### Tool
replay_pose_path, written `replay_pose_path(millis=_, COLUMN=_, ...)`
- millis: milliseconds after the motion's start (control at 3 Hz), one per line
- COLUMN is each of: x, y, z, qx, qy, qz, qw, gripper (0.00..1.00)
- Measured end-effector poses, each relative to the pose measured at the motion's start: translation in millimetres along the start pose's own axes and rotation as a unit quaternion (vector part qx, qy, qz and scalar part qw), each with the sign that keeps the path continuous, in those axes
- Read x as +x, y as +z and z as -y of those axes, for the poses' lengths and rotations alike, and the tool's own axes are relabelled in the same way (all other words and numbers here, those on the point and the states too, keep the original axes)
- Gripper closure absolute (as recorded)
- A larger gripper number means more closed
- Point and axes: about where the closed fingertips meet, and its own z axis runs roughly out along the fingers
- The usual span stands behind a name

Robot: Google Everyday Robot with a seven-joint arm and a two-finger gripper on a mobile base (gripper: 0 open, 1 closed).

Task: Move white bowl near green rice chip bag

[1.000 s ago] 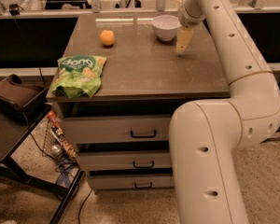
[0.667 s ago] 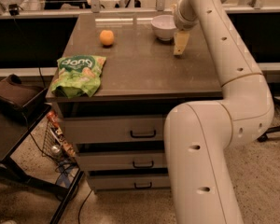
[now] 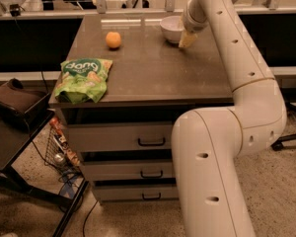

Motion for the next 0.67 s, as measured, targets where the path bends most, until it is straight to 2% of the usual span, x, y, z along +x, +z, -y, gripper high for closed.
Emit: replay_pose_path(millis=667, x=-1.7, y=8.3, z=-3.6, qx=-0.005, qy=-0.001, qz=0.001, qw=1.0000, gripper=0.95)
